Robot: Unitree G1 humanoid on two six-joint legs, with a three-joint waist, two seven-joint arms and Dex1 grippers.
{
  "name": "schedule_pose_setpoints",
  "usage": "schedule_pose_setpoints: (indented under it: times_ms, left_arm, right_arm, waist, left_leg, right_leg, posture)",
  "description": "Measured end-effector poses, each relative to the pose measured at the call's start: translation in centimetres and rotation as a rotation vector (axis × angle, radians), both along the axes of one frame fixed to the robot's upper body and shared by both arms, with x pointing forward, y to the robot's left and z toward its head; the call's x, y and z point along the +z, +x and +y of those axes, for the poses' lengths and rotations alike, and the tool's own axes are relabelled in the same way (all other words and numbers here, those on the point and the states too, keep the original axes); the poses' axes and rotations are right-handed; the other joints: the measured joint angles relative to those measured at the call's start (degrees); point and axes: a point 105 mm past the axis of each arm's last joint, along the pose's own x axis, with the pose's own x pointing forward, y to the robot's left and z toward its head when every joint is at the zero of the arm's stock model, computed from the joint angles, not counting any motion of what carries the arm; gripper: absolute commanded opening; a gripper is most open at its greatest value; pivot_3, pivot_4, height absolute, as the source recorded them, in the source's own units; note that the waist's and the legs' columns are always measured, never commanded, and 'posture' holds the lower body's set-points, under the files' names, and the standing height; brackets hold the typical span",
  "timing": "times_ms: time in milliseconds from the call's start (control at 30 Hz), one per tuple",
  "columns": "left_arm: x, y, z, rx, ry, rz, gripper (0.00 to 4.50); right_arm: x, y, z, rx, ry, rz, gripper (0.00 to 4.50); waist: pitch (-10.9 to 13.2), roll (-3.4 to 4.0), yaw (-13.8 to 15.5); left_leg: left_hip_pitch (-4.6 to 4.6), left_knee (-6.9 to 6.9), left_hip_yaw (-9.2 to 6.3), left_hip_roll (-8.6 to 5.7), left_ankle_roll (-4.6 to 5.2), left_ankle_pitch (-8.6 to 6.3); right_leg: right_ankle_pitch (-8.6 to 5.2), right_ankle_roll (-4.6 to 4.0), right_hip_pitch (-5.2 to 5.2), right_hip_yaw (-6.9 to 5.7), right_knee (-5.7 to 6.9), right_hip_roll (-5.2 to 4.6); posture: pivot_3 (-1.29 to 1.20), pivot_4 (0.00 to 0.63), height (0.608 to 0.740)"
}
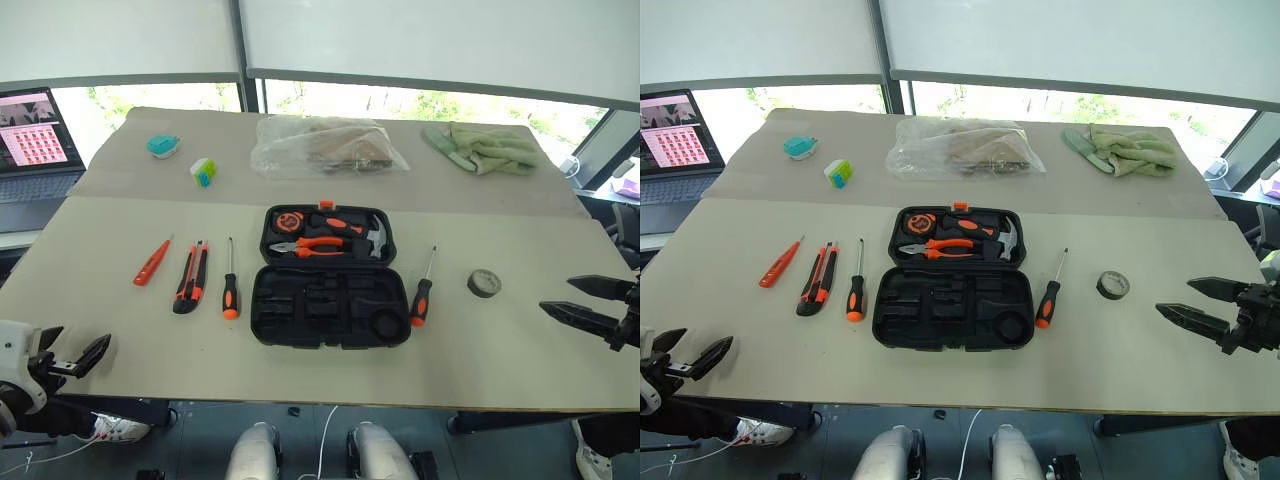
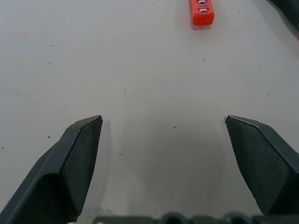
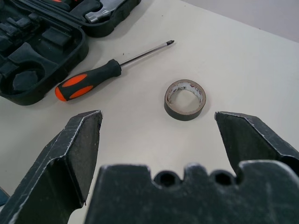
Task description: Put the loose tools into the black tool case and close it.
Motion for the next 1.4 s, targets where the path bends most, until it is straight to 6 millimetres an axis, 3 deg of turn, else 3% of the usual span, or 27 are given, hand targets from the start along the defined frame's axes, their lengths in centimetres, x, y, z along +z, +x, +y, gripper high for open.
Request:
schedule_pose_setpoints:
  times_ms: [300, 433, 567, 633, 700, 767, 833, 933, 1133, 1400]
  left_arm:
    - [0.8, 0.5, -0.9, 0.005, 0.007, 0.012, 4.50]
    - [2.5, 2.1, -2.3, -0.003, -0.027, -0.022, 4.50]
    - [6.3, 5.2, -5.6, -0.054, -0.096, -0.085, 4.50]
    - [8.7, 6.7, -7.7, -0.094, -0.107, -0.119, 4.50]
    - [9.7, 8.2, -9.3, -0.086, -0.131, -0.091, 4.50]
    - [9.8, 9.8, -11.2, -0.064, -0.192, -0.035, 4.50]
    - [9.5, 10.8, -14.7, -0.102, -0.237, 0.046, 4.50]
    - [8.7, 10.7, -17.3, -0.143, -0.229, 0.147, 4.50]
    - [4.6, 9.6, -18.0, -0.084, -0.168, 0.308, 4.50]
    - [4.0, 9.3, -19.7, -0.127, -0.210, 0.331, 4.50]
  right_arm:
    - [-0.8, -0.2, -0.6, -0.016, -0.011, 0.004, 4.47]
    - [-0.5, 0.0, -0.6, -0.018, -0.030, -0.021, 4.47]
    - [1.6, 0.7, 1.4, 0.024, -0.010, -0.101, 4.47]
    - [3.0, 0.9, 3.3, 0.078, -0.012, -0.149, 4.47]
    - [3.8, 0.7, 5.3, 0.136, -0.012, -0.170, 4.47]
    - [4.3, 0.6, 7.4, 0.193, -0.008, -0.199, 4.47]
    - [4.8, 0.1, 10.5, 0.300, -0.025, -0.230, 4.47]
    - [5.3, -0.4, 12.8, 0.375, -0.043, -0.263, 4.47]
    - [5.2, -1.3, 16.1, 0.488, -0.019, -0.279, 4.47]
    - [4.2, -1.9, 16.5, 0.494, 0.018, -0.251, 4.47]
  waist:
    - [0.00, 0.00, 0.03]
    - [0.00, 0.00, 0.11]
    - [0.01, 0.01, 0.25]
    - [0.01, 0.01, 0.14]
    - [0.01, 0.01, 0.02]
    - [0.04, -0.03, 0.06]
    - [0.06, -0.08, 0.06]
    - [0.14, -0.23, -0.34]
    - [0.17, -0.26, -0.10]
    - [0.22, -0.37, 0.79]
  left_leg:
    - [0.00, 0.00, -0.01, -0.01, 0.00, 0.00]
    - [0.00, 0.00, -0.02, -0.01, 0.00, 0.01]
    - [-0.01, 0.02, -0.06, -0.03, -0.01, 0.02]
    - [0.00, 0.02, -0.11, -0.04, -0.01, 0.03]
    - [-0.01, 0.01, -0.19, -0.08, -0.01, 0.03]
    - [-0.04, 0.05, -0.30, -0.15, 0.00, 0.03]
    - [-0.07, 0.09, -0.49, -0.22, -0.01, 0.04]
    - [-0.10, 0.08, -0.62, -0.23, -0.03, 0.02]
    - [-0.07, 0.07, -0.71, -0.24, -0.04, 0.02]
    - [-0.11, 0.20, -0.71, -0.31, -0.02, 0.02]
  right_leg:
    - [0.00, 0.01, 0.01, 0.00, 0.00, 0.01]
    - [0.05, 0.09, 0.02, 0.00, 0.03, 0.01]
    - [0.22, 0.39, 0.04, 0.00, 0.12, 0.03]
    - [0.22, 0.42, 0.07, 0.00, 0.12, 0.06]
    - [0.20, 0.47, 0.08, 0.00, 0.13, 0.08]
    - [0.18, 0.52, 0.11, -0.01, 0.19, 0.08]
    - [0.18, 0.59, 0.15, -0.01, 0.20, 0.06]
    - [0.17, 0.61, 0.10, 0.00, 0.19, 0.06]
    - [0.17, 0.60, 0.10, 0.04, 0.25, 0.06]
    - [0.17, 0.60, 0.14, 0.02, 0.26, 0.01]
  posture:
    - [0.00, 0.150, 0.740]
    - [0.00, 0.150, 0.740]
    - [0.00, 0.150, 0.740]
    - [0.00, 0.150, 0.740]
    - [0.00, 0.150, 0.740]
    - [0.00, 0.150, 0.740]
    - [0.00, 0.150, 0.740]
    - [0.00, 0.150, 0.740]
    - [0.00, 0.150, 0.740]
    - [0.00, 0.150, 0.740]
